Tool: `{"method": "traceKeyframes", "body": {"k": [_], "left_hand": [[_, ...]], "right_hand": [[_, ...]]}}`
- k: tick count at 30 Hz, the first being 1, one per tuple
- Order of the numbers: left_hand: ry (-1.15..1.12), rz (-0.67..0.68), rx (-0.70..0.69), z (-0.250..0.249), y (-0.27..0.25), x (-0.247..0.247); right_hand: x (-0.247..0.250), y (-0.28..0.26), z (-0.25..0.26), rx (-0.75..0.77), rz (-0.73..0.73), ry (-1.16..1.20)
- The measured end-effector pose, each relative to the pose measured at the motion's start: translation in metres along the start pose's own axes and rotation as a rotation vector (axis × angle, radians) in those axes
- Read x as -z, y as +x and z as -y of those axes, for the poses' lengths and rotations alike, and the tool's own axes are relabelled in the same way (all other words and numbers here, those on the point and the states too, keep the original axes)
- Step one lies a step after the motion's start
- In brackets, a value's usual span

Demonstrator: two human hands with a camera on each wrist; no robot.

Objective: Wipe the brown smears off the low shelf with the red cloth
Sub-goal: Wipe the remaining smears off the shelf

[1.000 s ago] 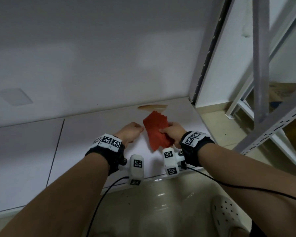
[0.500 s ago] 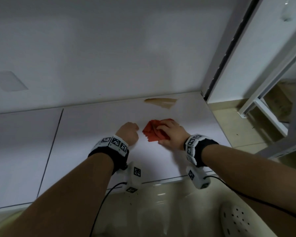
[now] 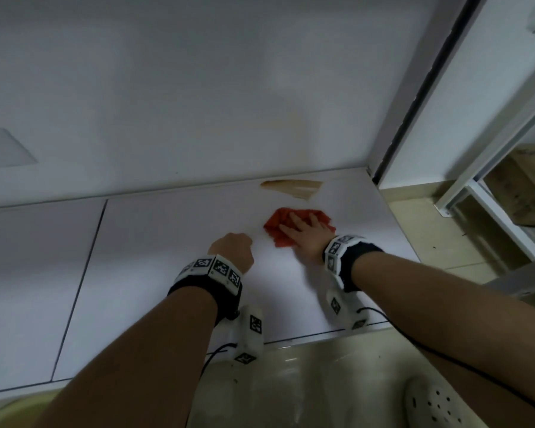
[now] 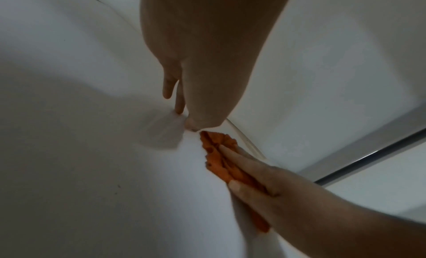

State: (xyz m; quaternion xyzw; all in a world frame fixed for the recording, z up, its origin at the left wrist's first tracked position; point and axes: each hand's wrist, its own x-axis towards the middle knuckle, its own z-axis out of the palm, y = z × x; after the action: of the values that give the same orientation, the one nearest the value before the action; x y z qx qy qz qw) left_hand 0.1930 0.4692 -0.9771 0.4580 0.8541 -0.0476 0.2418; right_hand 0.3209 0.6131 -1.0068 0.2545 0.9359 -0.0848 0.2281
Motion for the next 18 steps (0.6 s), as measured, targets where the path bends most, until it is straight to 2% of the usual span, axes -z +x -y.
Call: {"method": "traceKeyframes", "body": {"k": [4,6,11,18], "left_hand": [[0.010,0.050,0.014,0.002,0.005,0.007],[0.014,0.038,0.017,0.002,0.010,0.012],[0.053,-0.027,0.042,0.003,0.017,0.014],[0.038,0.004,0.038,0.013,0.018,0.009]], "right_hand": [[0.000,0.003,-0.032,-0.135,0.054,0.058],[-0.006,-0.007,-0.031,-0.122,0.030,0.045],[-0.013,-0.001,0.013,0.084,0.001,-0.018],[0.026,0.038,0.011,-0.046,0.078,-0.009]]}}
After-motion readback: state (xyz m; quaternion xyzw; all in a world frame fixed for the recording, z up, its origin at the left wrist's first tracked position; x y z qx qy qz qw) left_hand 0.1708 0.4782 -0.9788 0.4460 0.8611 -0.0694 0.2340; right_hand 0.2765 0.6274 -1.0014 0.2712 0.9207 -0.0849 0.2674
